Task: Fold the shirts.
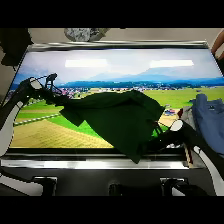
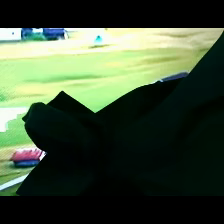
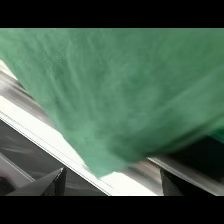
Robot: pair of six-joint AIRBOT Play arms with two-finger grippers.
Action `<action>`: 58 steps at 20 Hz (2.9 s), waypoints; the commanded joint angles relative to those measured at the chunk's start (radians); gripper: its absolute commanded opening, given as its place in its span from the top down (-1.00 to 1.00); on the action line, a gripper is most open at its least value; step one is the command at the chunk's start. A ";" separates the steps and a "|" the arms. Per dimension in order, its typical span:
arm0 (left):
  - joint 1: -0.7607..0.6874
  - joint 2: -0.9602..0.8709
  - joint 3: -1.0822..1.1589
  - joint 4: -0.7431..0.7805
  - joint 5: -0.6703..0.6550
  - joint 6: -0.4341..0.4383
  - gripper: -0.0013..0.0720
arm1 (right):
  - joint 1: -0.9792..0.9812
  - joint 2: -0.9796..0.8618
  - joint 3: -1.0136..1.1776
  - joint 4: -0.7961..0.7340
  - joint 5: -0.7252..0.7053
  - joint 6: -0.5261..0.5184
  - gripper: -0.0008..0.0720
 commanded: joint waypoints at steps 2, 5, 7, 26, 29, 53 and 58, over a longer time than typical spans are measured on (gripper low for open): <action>0.000 0.000 0.001 0.000 -0.005 0.000 0.89 | 0.022 0.018 -0.085 0.138 -0.169 0.023 -0.92; 0.001 0.001 0.002 0.000 -0.028 0.001 0.89 | 0.022 0.018 -0.085 0.166 -0.177 0.023 -0.72; 0.001 0.002 0.003 0.000 -0.067 0.001 0.89 | 0.022 0.018 -0.085 0.204 -0.175 0.006 -0.24; 0.174 1.044 0.213 0.040 0.283 -0.315 0.90 | 0.019 0.592 1.131 -0.744 -0.360 0.004 0.85; 0.175 1.113 0.213 0.066 0.248 -0.310 0.90 | 0.019 0.591 1.131 -0.745 -0.239 0.013 0.85; 0.245 0.212 -0.058 -0.056 -0.048 -0.069 -0.77 | -0.064 -0.419 1.057 -0.306 -0.103 0.036 -0.73; 0.421 0.234 -0.026 -0.026 -0.245 -0.069 -0.34 | -0.274 -0.352 1.056 -0.320 0.275 -0.083 -0.54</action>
